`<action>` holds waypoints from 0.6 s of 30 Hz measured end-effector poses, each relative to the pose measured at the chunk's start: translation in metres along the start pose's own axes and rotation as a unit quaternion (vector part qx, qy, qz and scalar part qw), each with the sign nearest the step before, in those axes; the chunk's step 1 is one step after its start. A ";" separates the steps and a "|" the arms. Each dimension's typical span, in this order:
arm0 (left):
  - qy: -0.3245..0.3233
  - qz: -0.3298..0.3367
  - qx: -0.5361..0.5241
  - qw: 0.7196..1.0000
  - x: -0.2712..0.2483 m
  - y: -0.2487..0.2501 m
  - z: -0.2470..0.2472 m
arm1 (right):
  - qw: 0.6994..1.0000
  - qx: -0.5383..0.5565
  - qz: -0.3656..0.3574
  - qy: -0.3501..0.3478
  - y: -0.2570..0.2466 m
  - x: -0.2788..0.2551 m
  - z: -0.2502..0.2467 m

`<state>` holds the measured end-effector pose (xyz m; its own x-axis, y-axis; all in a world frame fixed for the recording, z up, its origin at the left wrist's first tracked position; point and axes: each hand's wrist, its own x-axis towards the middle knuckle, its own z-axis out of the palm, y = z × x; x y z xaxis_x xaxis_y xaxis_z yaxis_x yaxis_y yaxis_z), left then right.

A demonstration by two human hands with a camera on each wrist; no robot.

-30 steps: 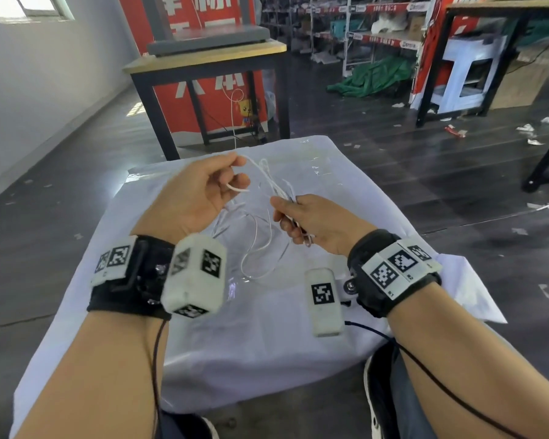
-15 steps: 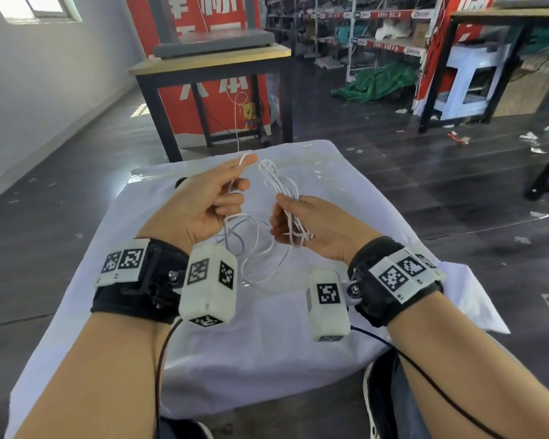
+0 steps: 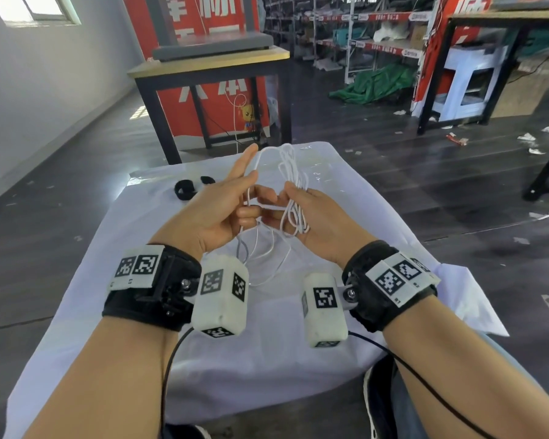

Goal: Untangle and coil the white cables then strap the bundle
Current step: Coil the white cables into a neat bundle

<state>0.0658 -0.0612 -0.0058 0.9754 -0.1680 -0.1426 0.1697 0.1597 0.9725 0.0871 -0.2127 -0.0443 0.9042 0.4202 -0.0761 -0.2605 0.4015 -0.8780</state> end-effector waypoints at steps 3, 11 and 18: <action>0.045 0.045 -0.043 0.997 0.006 -0.002 0.000 | 0.996 -0.049 0.048 -0.049 0.002 -0.005 0.004; 0.163 0.061 -0.051 0.983 0.012 -0.004 -0.010 | 0.962 -0.232 0.113 -0.088 0.005 -0.010 0.007; 0.186 0.055 0.152 0.969 0.010 0.000 -0.023 | 0.937 -0.304 0.107 -0.136 0.008 -0.009 0.007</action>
<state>0.0792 -0.0404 -0.0118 0.9781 0.2050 -0.0359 0.0669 -0.1463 0.9870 0.0744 -0.2079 -0.0476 0.7118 0.6636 -0.2304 -0.1097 -0.2190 -0.9695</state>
